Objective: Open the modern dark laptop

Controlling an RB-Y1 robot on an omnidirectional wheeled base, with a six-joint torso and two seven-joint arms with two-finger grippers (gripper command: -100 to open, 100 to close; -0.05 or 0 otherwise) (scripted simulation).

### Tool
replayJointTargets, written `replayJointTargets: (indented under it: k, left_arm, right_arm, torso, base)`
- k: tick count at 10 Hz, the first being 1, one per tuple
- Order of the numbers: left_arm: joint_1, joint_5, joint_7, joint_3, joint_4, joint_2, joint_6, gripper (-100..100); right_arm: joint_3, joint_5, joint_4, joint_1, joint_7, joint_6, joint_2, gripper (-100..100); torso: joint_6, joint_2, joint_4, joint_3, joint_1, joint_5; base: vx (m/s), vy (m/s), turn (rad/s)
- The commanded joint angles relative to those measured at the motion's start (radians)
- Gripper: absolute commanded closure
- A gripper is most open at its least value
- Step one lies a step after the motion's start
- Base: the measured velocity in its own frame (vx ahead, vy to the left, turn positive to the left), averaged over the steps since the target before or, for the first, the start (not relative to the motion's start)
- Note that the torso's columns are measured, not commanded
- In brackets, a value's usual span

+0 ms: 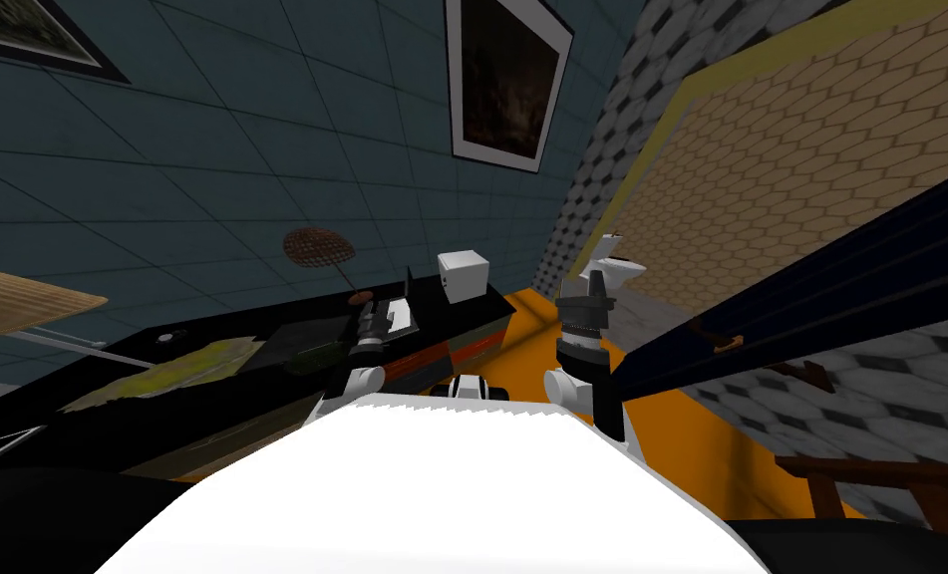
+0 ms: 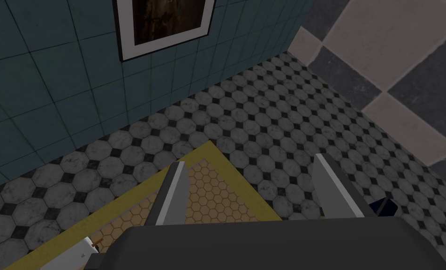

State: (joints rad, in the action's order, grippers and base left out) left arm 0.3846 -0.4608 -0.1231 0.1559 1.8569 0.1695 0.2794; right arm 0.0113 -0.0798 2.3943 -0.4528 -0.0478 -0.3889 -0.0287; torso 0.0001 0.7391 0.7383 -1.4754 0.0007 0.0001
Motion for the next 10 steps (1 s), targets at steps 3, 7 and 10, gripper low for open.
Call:
replayJointTargets:
  k: [3, 7, 10]
  left_arm:
    - [-0.034, -0.067, -0.031, 0.036, -0.097, -0.086, -0.062, -100]
    - [-0.046, -0.094, -0.044, 0.051, -0.132, -0.196, -0.086, -100]
    - [-0.032, -0.101, -0.041, 0.066, -0.093, -0.201, -0.098, -100]
  right_arm:
    - [0.0, 0.0, 0.0, 0.0, 0.0, 0.0, 0.0, 0]
    - [0.0, 0.0, 0.0, 0.0, 0.0, 0.0, 0.0, 0]
    - [0.0, 0.0, 0.0, 0.0, 0.0, 0.0, 0.0, 0]
  torso:
    - [0.0, -0.001, 0.0, -0.001, -0.001, 0.0]
    - [0.006, -0.004, -0.004, -0.002, 0.001, 0.005]
    - [0.003, -0.005, -0.003, -0.003, -0.001, 0.002]
  base:
    - [0.101, -0.18, 0.085]
    - [0.058, -0.103, 0.06]
    - [0.04, -0.002, 0.011]
